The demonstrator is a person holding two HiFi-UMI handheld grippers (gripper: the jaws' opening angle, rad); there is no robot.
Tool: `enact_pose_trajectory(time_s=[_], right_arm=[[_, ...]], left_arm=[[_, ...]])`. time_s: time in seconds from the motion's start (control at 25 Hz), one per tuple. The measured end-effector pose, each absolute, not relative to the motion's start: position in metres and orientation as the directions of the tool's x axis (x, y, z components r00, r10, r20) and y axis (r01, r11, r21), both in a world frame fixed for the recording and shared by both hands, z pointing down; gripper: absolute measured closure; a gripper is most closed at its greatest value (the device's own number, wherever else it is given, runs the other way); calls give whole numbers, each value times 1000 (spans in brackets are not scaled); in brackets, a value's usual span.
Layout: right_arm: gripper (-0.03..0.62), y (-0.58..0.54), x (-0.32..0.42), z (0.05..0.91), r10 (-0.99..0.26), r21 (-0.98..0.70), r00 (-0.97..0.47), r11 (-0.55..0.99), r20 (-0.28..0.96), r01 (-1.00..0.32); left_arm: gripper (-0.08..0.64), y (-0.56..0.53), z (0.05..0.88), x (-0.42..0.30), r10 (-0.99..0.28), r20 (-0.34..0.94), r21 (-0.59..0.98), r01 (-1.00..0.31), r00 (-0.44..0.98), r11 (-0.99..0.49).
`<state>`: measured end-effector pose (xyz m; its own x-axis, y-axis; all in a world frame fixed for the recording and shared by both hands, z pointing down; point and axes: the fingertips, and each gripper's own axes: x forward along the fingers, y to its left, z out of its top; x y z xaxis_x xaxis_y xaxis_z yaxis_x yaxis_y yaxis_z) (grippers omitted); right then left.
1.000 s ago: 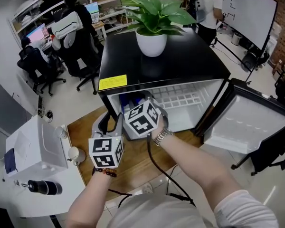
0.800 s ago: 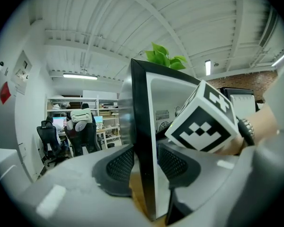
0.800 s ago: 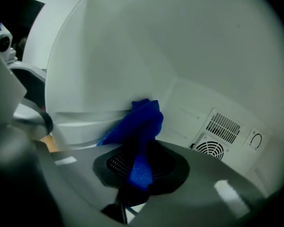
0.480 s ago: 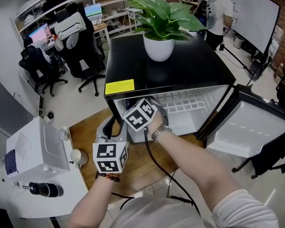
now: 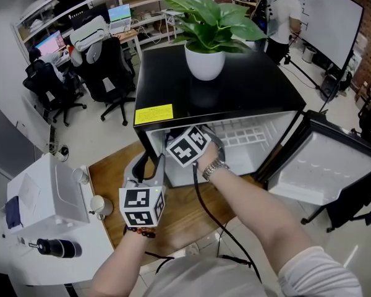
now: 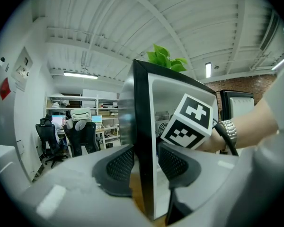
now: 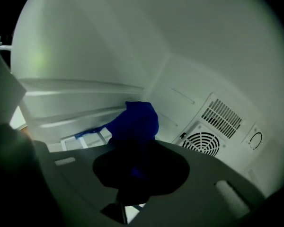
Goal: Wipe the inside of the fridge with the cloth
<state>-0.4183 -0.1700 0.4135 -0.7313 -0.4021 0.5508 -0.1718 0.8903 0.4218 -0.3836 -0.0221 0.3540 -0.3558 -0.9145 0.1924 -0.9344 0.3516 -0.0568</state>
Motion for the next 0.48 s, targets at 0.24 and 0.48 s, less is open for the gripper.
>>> enact_pose_trajectory(time_s=[0.24, 0.48], right_arm=[[520, -197, -398, 414, -442, 419, -705, 880, 554, -223], [520, -221, -375, 412, -479, 421, -682, 867, 553, -268]], left_arm=[[397, -22, 355, -384, -914, 190, -53, -933, -359, 356], [397, -22, 354, -384, -913, 188, -50, -932, -362, 359]])
